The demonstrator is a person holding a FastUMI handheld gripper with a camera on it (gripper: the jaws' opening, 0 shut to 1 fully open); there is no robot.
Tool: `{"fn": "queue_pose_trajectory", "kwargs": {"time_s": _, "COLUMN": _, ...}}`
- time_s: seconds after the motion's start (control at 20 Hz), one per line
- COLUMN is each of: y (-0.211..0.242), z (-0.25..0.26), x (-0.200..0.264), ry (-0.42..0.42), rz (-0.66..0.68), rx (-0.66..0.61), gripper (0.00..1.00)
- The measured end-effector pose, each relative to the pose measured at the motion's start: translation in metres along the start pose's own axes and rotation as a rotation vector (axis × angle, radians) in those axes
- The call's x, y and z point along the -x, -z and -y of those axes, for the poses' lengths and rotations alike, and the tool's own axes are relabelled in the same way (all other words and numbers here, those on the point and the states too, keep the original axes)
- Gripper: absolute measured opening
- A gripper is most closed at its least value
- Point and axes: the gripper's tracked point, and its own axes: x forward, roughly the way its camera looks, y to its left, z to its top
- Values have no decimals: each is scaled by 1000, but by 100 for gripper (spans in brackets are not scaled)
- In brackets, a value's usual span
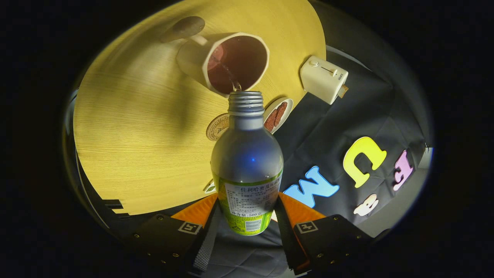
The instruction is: Take the bottle from table, then pour the juice into the cup, finally place the bottle on the coaster
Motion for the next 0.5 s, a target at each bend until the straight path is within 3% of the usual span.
{"fn": "queue_pose_trajectory", "kwargs": {"time_s": 0.5, "y": -6, "z": 5, "x": 1, "ry": 39, "rz": 10, "rx": 71, "gripper": 74}}
